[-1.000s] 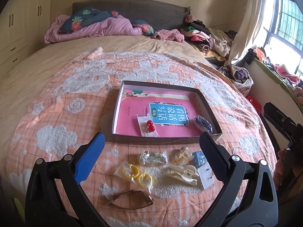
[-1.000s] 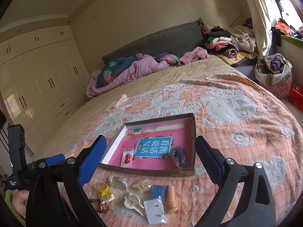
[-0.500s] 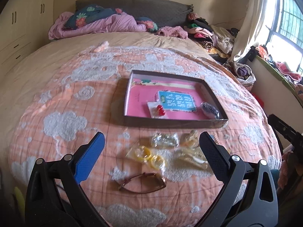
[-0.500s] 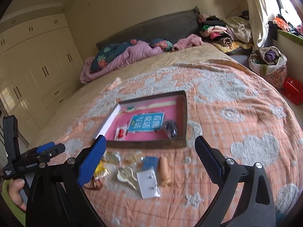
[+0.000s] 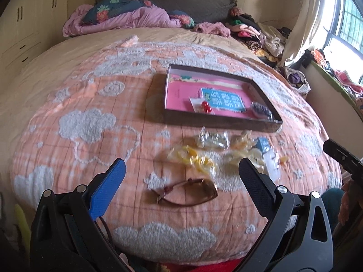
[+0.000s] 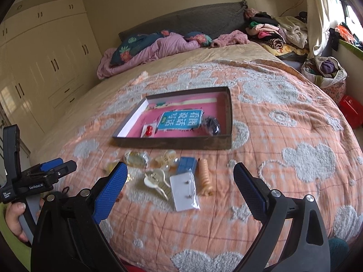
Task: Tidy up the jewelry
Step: 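Grasp the brown leather watch with the left tool while the right tool grasps the white earring card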
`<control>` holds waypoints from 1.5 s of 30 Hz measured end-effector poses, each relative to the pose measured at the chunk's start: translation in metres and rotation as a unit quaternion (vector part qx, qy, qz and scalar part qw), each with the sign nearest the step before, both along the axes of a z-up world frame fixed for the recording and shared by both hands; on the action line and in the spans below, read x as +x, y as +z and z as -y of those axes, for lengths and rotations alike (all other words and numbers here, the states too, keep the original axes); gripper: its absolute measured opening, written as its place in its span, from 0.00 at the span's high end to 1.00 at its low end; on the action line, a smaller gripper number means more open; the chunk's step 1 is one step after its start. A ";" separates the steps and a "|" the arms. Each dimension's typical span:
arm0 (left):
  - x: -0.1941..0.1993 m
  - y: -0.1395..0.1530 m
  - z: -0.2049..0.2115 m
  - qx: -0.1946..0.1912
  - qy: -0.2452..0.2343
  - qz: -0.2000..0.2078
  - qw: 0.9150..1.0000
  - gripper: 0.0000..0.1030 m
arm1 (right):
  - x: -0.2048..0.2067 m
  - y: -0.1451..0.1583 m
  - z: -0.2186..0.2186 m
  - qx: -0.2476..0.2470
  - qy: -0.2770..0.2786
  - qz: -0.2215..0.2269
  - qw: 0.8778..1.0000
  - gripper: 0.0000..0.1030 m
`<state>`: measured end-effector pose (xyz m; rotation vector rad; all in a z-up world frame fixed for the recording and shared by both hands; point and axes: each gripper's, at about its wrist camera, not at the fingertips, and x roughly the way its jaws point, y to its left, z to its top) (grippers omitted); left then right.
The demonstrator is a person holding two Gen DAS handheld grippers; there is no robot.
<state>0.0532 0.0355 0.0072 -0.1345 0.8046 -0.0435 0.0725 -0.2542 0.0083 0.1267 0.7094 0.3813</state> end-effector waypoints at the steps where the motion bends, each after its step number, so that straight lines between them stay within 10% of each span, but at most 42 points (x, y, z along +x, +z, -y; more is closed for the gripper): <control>1: -0.002 -0.003 0.002 -0.001 -0.004 -0.003 1.000 0.09 | -0.001 -0.001 -0.001 -0.002 0.001 -0.002 1.000 0.09; 21: -0.005 -0.052 0.040 -0.001 -0.069 -0.058 0.996 0.21 | 0.000 -0.054 -0.013 -0.049 0.012 -0.049 0.998 0.10; 28: 0.002 -0.061 0.049 -0.005 -0.086 -0.069 0.994 0.55 | 0.010 -0.076 -0.018 -0.065 0.023 -0.063 0.996 0.28; 45: 0.032 -0.085 0.053 0.003 -0.076 -0.091 0.993 0.63 | 0.041 -0.110 -0.043 -0.094 0.067 -0.083 0.990 0.63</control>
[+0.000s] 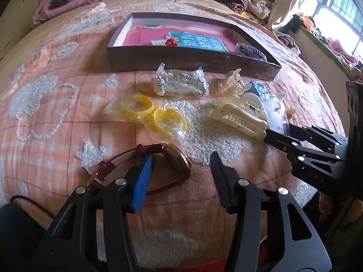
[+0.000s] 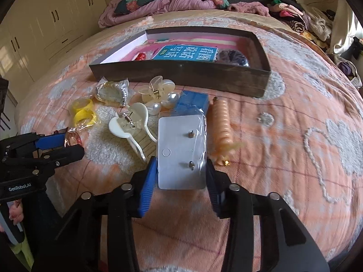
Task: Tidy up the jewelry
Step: 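Grasp the brown leather watch with the left tool while the right tool grasps the white earring card, then carry the watch and the white card into the box and open both tools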
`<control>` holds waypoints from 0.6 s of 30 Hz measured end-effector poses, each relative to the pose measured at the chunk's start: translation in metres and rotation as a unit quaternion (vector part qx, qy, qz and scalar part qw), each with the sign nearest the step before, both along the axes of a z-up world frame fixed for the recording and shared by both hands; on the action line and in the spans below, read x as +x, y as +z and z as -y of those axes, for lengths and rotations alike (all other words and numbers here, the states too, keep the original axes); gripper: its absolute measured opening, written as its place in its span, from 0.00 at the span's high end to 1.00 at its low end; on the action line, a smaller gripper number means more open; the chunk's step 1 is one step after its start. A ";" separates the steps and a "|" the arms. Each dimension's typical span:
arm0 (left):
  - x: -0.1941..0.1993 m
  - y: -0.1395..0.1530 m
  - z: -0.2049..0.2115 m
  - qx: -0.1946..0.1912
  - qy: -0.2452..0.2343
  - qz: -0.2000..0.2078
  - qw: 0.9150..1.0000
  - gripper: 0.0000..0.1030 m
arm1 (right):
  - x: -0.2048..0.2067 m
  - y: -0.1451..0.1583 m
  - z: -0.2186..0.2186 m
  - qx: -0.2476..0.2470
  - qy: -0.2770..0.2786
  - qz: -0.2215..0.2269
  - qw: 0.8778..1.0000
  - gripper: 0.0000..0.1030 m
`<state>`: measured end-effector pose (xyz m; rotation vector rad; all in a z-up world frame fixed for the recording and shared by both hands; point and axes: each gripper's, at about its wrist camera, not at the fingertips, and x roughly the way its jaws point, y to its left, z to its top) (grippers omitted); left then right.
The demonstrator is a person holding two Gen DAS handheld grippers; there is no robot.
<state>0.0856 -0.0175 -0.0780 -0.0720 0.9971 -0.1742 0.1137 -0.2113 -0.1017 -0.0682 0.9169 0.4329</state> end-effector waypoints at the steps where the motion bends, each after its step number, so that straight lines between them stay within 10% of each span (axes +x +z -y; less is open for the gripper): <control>1: 0.001 -0.001 0.001 0.006 0.000 0.001 1.000 0.65 | -0.001 0.002 0.001 0.005 0.002 0.003 1.000 0.63; 4: 0.002 -0.003 0.001 0.017 -0.002 0.006 1.000 0.84 | -0.007 0.010 0.006 0.017 -0.001 0.015 1.000 0.63; 18: -0.023 0.029 -0.007 -0.004 -0.014 0.042 0.999 0.91 | -0.029 0.047 0.024 0.058 -0.019 0.059 0.996 0.63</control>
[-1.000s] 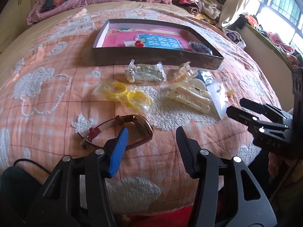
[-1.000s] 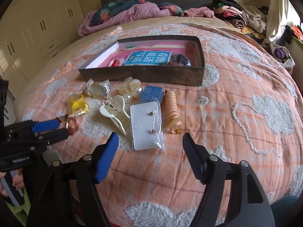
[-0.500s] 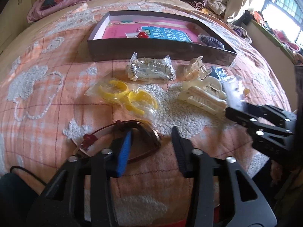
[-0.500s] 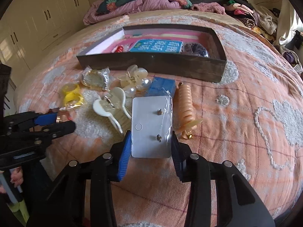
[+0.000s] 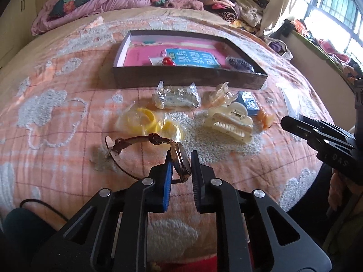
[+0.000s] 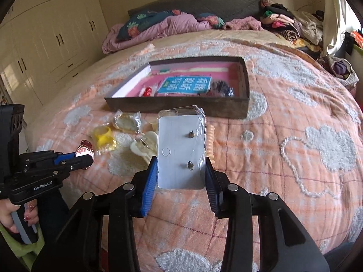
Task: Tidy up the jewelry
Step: 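Carry the watch and the white card into the box and open both tools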
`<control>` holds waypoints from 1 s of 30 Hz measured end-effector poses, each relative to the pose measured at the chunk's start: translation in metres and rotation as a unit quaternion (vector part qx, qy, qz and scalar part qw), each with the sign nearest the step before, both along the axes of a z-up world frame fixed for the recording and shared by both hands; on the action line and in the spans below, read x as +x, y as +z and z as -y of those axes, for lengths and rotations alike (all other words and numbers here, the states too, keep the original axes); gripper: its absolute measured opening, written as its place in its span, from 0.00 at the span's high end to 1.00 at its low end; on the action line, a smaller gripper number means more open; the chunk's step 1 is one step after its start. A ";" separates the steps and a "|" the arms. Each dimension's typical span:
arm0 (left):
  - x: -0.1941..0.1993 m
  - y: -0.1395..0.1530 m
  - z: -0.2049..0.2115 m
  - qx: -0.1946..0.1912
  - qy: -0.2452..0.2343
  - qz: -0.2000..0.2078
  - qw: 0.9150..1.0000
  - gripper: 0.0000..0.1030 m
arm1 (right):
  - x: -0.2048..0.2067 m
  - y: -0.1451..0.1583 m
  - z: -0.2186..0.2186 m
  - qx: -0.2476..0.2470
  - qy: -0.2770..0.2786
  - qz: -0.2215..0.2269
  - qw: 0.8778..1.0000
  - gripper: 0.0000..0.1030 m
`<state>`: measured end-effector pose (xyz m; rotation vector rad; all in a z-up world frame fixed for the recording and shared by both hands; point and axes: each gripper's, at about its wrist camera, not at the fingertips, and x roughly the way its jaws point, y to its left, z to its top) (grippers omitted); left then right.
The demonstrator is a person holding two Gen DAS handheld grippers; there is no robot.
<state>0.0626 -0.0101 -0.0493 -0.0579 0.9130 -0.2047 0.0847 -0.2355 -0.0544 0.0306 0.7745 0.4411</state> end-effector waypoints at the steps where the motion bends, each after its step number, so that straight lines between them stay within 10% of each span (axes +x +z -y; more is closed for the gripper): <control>1: -0.001 0.002 0.000 0.001 0.000 0.003 1.000 0.92 | -0.002 0.003 -0.001 -0.001 0.001 0.005 1.000 0.63; 30: 0.032 0.073 -0.022 -0.025 0.022 0.088 0.996 0.92 | 0.010 0.066 0.001 0.019 -0.005 0.069 0.997 0.63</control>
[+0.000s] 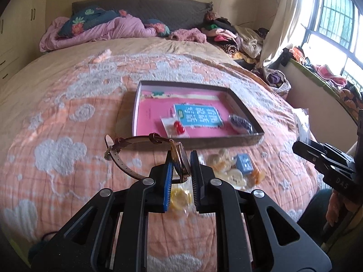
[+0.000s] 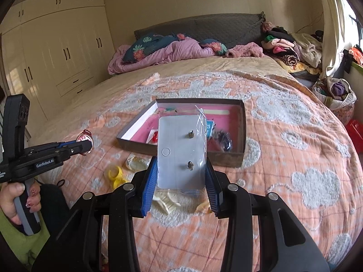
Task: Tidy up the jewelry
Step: 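Carry the watch and the white card into the box and open both tools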
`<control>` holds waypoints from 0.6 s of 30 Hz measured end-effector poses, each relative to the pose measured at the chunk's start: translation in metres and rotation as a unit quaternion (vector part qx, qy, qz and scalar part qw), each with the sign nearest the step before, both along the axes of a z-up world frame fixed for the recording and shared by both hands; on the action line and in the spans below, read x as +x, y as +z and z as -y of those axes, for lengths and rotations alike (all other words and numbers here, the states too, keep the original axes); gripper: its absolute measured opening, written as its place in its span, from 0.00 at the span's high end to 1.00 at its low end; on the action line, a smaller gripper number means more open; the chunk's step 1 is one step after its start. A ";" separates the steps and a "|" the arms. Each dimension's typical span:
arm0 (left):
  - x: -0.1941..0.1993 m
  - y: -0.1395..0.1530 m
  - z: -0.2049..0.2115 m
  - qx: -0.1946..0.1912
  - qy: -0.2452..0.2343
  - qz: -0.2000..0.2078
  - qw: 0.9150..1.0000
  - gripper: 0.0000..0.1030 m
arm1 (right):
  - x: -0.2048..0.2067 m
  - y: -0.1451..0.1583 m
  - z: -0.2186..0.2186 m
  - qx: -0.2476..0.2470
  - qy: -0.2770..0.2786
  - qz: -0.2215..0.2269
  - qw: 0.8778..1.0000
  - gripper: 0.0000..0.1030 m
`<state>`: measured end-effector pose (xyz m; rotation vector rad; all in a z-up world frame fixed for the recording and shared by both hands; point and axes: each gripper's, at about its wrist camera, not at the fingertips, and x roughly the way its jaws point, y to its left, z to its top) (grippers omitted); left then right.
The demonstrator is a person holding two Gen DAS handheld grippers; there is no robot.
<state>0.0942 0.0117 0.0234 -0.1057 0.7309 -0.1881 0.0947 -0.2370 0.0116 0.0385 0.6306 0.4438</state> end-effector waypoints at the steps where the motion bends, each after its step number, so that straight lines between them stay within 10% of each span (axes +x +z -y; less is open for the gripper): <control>1: 0.003 0.001 0.000 0.000 -0.001 0.001 1.000 0.92 | 0.002 0.002 0.000 0.000 -0.001 0.001 1.000 0.63; 18: 0.061 0.017 0.011 -0.006 -0.017 0.011 1.000 0.92 | 0.050 0.033 -0.001 0.006 -0.010 0.029 1.000 0.63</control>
